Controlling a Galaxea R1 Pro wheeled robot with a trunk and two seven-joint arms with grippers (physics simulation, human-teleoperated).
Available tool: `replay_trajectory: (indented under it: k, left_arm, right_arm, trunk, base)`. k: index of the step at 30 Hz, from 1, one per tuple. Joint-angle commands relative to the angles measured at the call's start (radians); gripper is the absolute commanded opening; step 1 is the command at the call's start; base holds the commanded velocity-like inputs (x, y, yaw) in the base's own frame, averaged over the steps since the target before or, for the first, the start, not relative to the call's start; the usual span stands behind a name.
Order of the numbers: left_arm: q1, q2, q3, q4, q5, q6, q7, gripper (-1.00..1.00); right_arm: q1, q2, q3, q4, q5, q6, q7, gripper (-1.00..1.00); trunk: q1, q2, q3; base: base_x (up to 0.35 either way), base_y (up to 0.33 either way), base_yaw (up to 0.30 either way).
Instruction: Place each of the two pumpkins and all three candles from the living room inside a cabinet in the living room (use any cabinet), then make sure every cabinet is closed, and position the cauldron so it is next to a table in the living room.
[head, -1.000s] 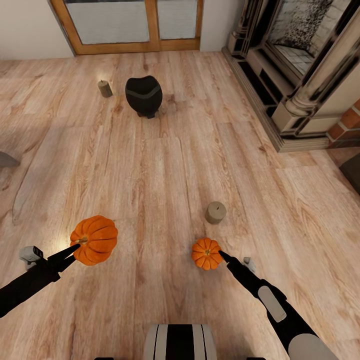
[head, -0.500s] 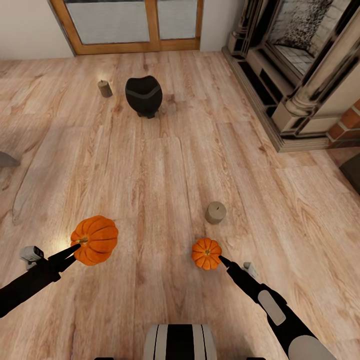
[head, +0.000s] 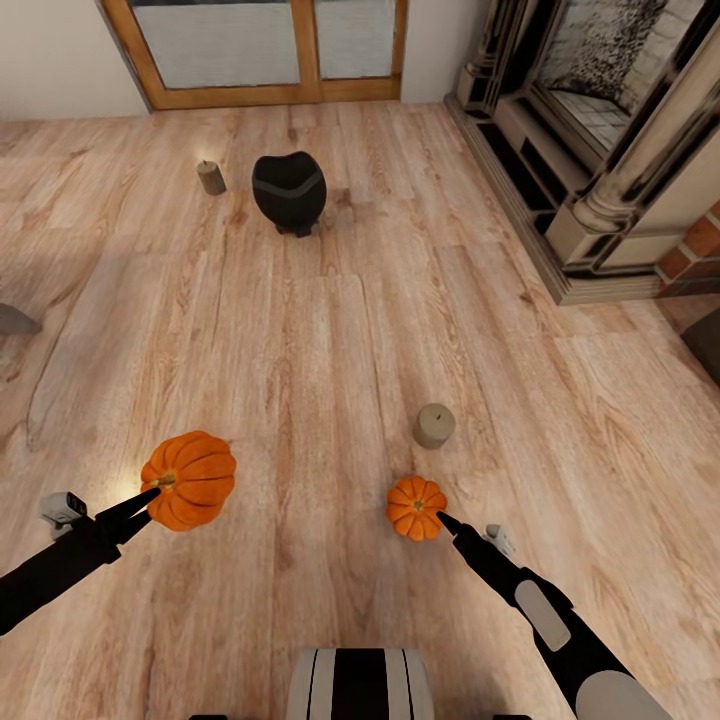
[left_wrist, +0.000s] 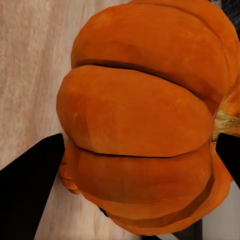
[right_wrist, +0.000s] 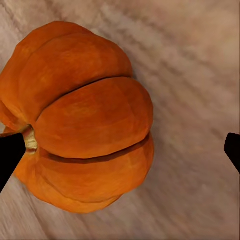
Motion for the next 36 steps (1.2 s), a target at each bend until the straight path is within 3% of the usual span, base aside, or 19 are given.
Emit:
replay_trajectory:
  k: [1, 36]
  left_arm:
    - [-0.001, 0.000, 0.001, 0.000, -0.003, 0.003, -0.003, -1.00]
    - [-0.001, -0.002, -0.006, 0.000, -0.004, 0.000, -0.002, -1.00]
  right_arm:
    - [0.000, 0.000, 0.000, 0.000, -0.010, 0.007, 0.001, 1.00]
    - [-0.007, 0.001, -0.001, 0.000, -0.010, 0.002, -0.007, 1.00]
  trunk:
    - [0.000, 0.000, -0.001]
    - [0.000, 0.000, -0.001]
  base:
    - [0.006, 0.026, 0.000]
    - [0.016, 0.017, 0.000]
